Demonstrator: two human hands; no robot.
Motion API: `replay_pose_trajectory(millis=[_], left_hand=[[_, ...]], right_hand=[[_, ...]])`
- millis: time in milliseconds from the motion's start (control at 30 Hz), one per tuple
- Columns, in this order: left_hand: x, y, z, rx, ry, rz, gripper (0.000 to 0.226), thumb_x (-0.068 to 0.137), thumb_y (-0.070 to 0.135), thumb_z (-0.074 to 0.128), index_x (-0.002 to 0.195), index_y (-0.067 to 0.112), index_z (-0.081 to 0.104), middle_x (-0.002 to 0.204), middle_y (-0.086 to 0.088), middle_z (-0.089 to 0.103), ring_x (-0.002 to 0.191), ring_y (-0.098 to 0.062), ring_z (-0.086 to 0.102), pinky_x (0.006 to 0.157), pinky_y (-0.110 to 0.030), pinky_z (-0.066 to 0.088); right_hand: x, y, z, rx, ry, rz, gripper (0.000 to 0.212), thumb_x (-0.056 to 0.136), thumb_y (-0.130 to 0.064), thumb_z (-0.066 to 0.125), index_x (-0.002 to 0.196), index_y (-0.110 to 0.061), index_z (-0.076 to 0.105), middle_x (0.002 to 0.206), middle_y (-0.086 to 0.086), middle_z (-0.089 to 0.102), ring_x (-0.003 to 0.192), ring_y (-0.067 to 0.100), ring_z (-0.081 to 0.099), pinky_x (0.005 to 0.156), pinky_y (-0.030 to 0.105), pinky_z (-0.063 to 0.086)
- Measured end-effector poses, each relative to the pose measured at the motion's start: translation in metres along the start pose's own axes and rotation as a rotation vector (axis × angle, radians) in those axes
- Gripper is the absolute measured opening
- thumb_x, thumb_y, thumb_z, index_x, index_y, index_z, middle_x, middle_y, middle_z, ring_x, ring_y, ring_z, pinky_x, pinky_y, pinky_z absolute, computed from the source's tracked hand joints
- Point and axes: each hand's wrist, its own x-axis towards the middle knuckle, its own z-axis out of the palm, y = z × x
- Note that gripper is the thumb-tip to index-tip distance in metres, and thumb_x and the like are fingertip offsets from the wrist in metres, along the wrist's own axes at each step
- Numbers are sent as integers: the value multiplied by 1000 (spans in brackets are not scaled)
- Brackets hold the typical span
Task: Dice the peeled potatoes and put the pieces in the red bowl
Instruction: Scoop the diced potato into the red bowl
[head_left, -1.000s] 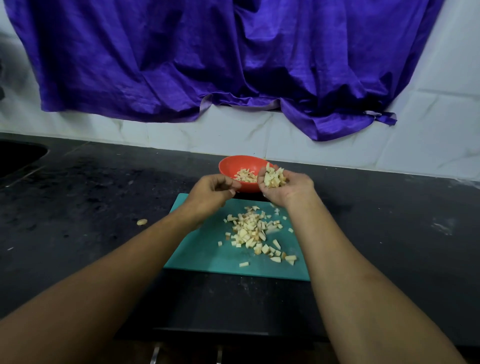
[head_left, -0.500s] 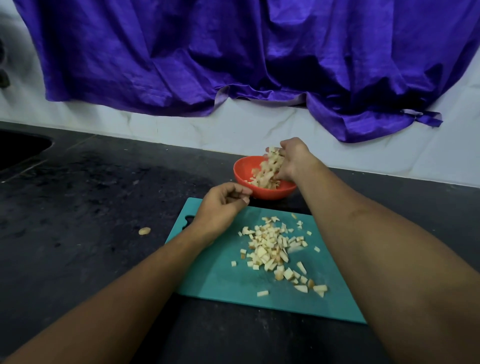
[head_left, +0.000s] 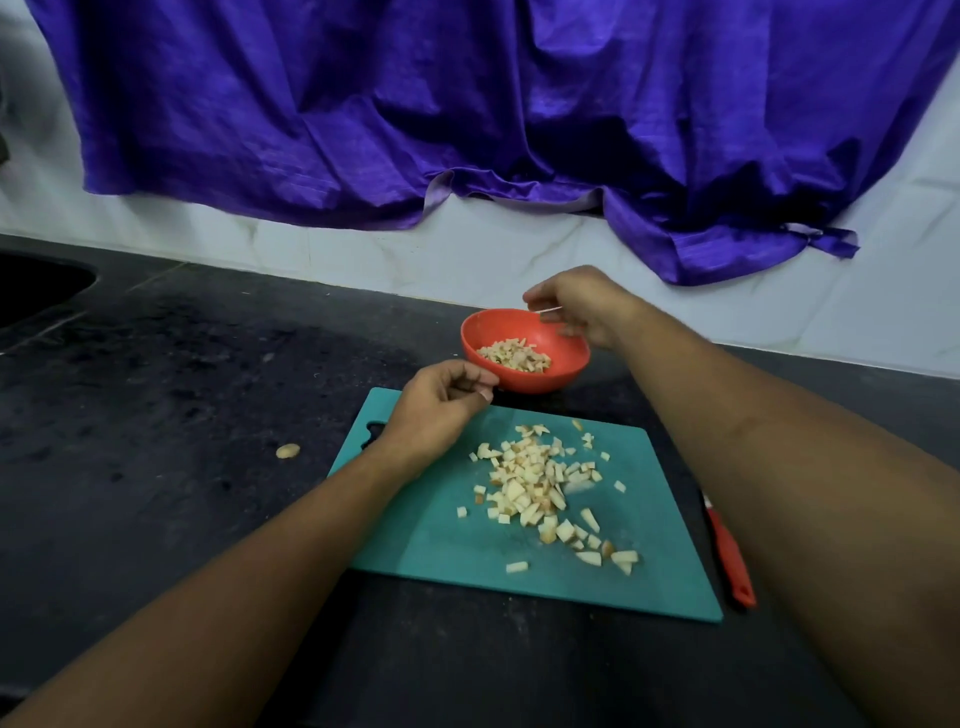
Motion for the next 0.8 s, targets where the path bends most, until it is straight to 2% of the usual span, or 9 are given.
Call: replay_pose_trajectory(millis=[67, 167, 300, 400, 467, 533, 567, 700, 800], left_hand=[[-2, 5, -1, 5, -37, -21, 19, 94, 3, 69, 105, 18, 75, 101, -3, 75, 99, -18, 69, 98, -36, 56], [-12, 17, -5, 60, -146, -60, 22, 94, 1, 69, 111, 14, 72, 110, -6, 73, 104, -17, 69, 98, -32, 55], [-30, 37, -8, 117, -181, -94, 22, 95, 5, 69, 115, 14, 71, 115, -7, 71, 112, -23, 67, 94, -29, 56], [-45, 58, -10, 298, -188, -111, 24, 92, 22, 77, 115, 21, 70, 114, -2, 68, 108, -23, 67, 97, -38, 56], [-52, 71, -13, 499, -252, -176, 54, 81, 44, 85, 126, 21, 65, 117, 1, 64, 106, -19, 64, 94, -39, 55], [-58, 84, -13, 695, -370, -276, 86, 69, 56, 89, 138, 17, 55, 127, -3, 59, 105, -20, 63, 85, -39, 59], [-61, 90, -11, 775, -441, -333, 94, 67, 56, 91, 142, 16, 52, 130, -6, 58, 100, -20, 65, 83, -39, 61], [-73, 105, 8, 955, -598, -471, 104, 67, 46, 93, 150, 18, 38, 144, -10, 49, 90, -21, 70, 77, -32, 63], [-76, 107, 21, 1072, -614, -439, 92, 68, 47, 93, 139, 19, 42, 133, -8, 52, 78, -19, 72, 62, -27, 60]], right_hand=[[-15, -2, -15, 109, -78, 32, 23, 102, -12, 55, 119, -5, 68, 119, 13, 70, 111, 30, 69, 96, 45, 58], [-57, 8, -35, 55, -214, 60, 23, 102, -12, 58, 122, -4, 66, 116, 15, 72, 103, 29, 73, 85, 43, 63], [-112, 42, -49, -102, -371, 144, 27, 98, -9, 64, 125, -4, 63, 111, 16, 70, 89, 27, 73, 70, 37, 62], [-147, 67, -55, -272, -441, 180, 36, 92, -16, 75, 126, -9, 63, 114, 14, 68, 86, 26, 71, 64, 35, 61], [-166, 78, -57, -369, -471, 213, 53, 85, -20, 83, 131, -13, 59, 117, 12, 69, 82, 25, 70, 61, 34, 60], [-184, 82, -53, -440, -477, 257, 62, 81, -16, 87, 133, -17, 55, 115, 13, 69, 77, 22, 70, 57, 32, 60], [-190, 85, -48, -463, -462, 268, 63, 80, -13, 88, 133, -18, 53, 110, 13, 69, 73, 20, 69, 56, 32, 60], [-197, 88, -25, -473, -326, 235, 56, 82, 5, 80, 126, -15, 52, 88, 11, 65, 60, 15, 63, 54, 32, 60], [-196, 83, -6, -429, -247, 201, 40, 87, 11, 71, 120, -6, 58, 88, 17, 66, 64, 20, 64, 58, 35, 61]])
